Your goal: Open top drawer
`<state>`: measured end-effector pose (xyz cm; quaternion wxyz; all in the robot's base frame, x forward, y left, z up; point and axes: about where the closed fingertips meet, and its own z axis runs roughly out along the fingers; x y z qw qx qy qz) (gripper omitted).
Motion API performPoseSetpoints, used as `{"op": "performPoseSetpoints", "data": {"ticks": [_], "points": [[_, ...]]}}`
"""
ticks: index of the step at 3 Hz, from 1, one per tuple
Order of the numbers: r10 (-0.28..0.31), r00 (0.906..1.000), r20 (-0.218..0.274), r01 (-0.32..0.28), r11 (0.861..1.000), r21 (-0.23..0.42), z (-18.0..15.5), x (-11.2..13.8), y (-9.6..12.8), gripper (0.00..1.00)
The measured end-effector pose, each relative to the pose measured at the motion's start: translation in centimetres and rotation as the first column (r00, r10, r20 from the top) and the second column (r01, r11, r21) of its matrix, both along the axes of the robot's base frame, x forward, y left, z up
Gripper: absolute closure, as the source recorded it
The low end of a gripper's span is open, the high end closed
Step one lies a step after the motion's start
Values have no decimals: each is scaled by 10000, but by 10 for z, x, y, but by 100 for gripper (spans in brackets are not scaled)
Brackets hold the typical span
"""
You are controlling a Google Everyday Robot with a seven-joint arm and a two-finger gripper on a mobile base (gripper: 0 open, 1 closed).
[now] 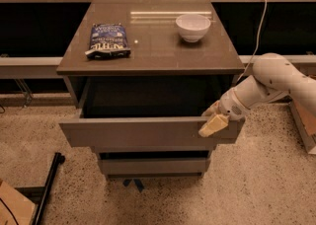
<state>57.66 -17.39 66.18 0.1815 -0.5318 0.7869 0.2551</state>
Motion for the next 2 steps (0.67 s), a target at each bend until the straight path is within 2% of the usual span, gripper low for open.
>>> {"op": "performPoseSetpoints", "data": {"ticks": [1,2], "points": [[30,10000,-33,-30,10000,10,-2,0,2,16],[615,9968,-506,-617,9981,-23,-8,-6,10,0]]}}
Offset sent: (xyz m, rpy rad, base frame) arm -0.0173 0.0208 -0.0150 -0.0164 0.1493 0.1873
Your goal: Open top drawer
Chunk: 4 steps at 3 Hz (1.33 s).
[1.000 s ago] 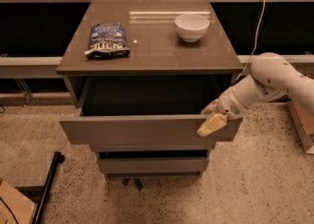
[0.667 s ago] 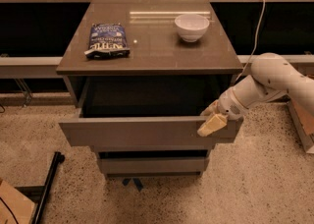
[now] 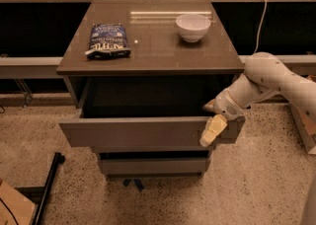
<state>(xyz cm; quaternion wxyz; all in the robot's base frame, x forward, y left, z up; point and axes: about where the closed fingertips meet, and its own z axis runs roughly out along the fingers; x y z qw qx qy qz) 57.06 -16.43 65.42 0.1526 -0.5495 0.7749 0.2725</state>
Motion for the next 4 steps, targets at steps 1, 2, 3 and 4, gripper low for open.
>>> {"op": "performPoseSetpoints", "data": {"ticks": [1,2,3,4], "points": [[944,9894,-1104,-989,9944,-366,-7,-33,1,0],[945,9893,-1112,-991,9944,-366,-7,-33,1,0],[1130,9685,-2219,-1249,9914,-401,-15,-70,-10,0],[1126,9657,-2340,-1241,9916,-352,-14,-74,-13,0]]}}
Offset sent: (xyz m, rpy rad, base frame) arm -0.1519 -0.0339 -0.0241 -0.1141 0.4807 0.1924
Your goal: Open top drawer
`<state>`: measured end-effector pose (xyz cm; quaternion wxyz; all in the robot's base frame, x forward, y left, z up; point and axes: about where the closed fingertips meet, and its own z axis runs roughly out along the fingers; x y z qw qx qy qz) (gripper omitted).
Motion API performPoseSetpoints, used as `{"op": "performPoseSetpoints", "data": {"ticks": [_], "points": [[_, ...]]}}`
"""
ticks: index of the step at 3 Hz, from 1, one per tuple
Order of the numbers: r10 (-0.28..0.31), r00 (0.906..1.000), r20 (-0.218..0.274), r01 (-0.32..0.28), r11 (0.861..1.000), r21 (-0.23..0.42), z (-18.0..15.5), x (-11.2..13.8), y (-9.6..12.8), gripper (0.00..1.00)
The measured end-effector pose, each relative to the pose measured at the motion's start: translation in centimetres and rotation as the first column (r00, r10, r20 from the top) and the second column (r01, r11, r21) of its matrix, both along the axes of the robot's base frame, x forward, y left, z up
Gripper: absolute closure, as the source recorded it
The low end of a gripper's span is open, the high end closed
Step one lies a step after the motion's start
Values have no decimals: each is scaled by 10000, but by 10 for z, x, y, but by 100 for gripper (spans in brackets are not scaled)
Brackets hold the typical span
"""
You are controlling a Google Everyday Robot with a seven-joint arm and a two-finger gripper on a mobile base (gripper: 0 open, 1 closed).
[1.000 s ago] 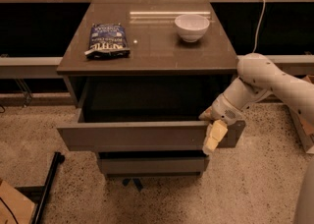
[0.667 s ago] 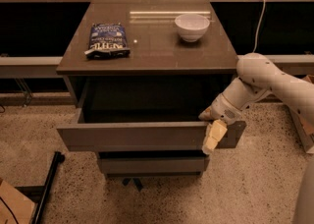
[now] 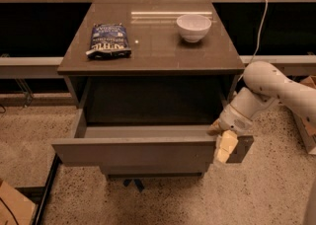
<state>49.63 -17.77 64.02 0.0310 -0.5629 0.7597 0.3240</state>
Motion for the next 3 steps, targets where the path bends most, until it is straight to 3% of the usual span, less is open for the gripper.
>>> {"op": "performPoseSetpoints", "data": {"ticks": [1,3], "points": [[-68,9971,-755,83,9998,195,-5,-36,-17,0],[-68,9971,-755,83,9998,195,-4,-35,-10,0]]}}
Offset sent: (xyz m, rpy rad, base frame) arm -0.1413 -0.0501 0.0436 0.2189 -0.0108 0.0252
